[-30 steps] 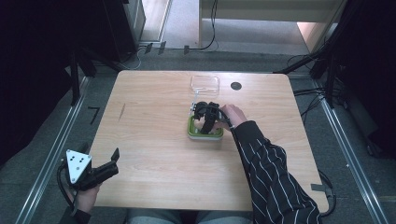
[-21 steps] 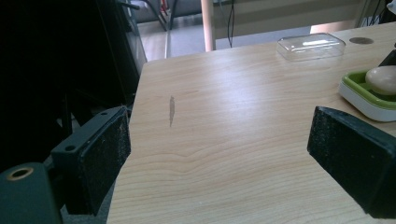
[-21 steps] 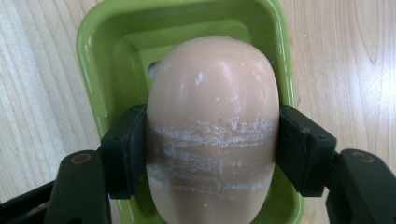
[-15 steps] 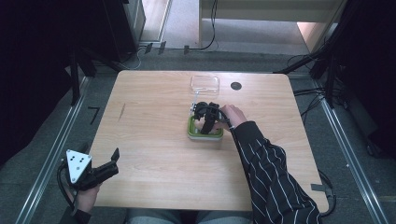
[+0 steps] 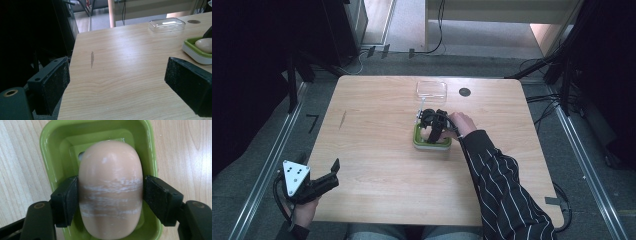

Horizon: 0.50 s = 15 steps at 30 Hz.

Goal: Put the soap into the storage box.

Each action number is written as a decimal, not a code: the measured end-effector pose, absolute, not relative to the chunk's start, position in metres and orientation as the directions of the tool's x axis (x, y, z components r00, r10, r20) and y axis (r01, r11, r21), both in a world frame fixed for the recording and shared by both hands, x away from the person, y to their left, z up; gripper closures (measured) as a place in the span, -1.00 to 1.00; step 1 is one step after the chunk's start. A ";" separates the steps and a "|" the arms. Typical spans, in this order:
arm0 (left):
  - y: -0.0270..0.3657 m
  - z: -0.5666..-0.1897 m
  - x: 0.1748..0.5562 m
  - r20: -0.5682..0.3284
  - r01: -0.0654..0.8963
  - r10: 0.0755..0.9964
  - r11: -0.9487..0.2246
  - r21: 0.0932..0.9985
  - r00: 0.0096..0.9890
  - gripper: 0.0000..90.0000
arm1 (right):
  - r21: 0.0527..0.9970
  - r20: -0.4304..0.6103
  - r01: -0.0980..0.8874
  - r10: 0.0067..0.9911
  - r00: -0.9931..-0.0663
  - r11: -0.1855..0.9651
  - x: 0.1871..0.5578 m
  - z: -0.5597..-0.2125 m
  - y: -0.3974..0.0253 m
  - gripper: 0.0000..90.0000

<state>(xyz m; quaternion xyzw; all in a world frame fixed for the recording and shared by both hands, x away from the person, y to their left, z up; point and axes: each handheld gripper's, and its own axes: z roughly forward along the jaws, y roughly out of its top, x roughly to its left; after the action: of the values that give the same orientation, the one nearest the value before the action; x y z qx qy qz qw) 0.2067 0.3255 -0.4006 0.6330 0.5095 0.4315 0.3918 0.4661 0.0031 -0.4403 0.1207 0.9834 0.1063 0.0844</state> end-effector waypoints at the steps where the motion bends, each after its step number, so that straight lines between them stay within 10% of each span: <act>1: 0.326 -0.401 0.207 0.147 0.307 0.983 -0.174 0.936 0.109 -0.86 | 0.230 -0.135 0.220 0.255 -0.957 0.948 0.466 -0.441 0.003 -0.32; 15: 0.325 -0.400 0.207 0.148 0.306 0.983 -0.176 0.936 0.112 -0.86 | 0.268 -0.123 0.268 0.309 -0.943 0.925 0.467 -0.429 -0.004 -0.56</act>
<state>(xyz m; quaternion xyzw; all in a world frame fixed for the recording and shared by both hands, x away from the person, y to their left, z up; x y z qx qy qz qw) 0.2067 0.3247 -0.4002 0.6342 0.5081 0.4309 0.3924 0.4665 -0.0038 -0.4290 0.1476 0.9778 0.1245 0.0816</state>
